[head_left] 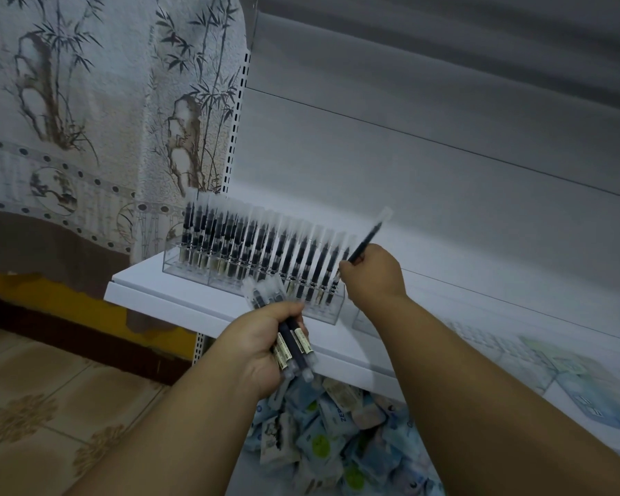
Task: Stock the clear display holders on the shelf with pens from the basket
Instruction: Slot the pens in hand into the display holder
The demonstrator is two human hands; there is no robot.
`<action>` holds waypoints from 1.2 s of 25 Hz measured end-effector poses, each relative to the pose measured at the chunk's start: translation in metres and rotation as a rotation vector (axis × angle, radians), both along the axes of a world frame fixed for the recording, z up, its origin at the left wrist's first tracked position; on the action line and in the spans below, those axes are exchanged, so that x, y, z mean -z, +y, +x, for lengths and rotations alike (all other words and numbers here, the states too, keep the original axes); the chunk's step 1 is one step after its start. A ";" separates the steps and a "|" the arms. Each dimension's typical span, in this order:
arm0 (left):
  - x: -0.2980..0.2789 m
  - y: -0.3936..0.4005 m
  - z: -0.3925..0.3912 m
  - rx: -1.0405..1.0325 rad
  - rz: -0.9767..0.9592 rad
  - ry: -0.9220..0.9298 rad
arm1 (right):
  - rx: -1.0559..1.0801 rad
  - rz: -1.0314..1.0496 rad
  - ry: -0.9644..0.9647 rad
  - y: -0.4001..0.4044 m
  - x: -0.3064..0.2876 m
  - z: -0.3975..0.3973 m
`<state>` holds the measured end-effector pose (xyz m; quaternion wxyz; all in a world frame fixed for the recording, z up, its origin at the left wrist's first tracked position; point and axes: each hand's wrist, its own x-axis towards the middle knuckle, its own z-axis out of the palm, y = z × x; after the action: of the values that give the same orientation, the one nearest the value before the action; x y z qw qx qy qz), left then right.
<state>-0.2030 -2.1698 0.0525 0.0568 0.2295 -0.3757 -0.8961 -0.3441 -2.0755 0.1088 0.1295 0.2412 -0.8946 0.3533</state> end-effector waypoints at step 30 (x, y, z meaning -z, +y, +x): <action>-0.021 -0.031 0.014 -0.368 0.069 0.027 | -0.593 0.074 -0.418 -0.021 -0.006 0.081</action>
<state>-0.1886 -2.2013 0.0733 0.2170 0.2843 -0.2958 -0.8858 -0.2630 -2.0964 0.1144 -0.1733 0.4173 -0.8049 0.3846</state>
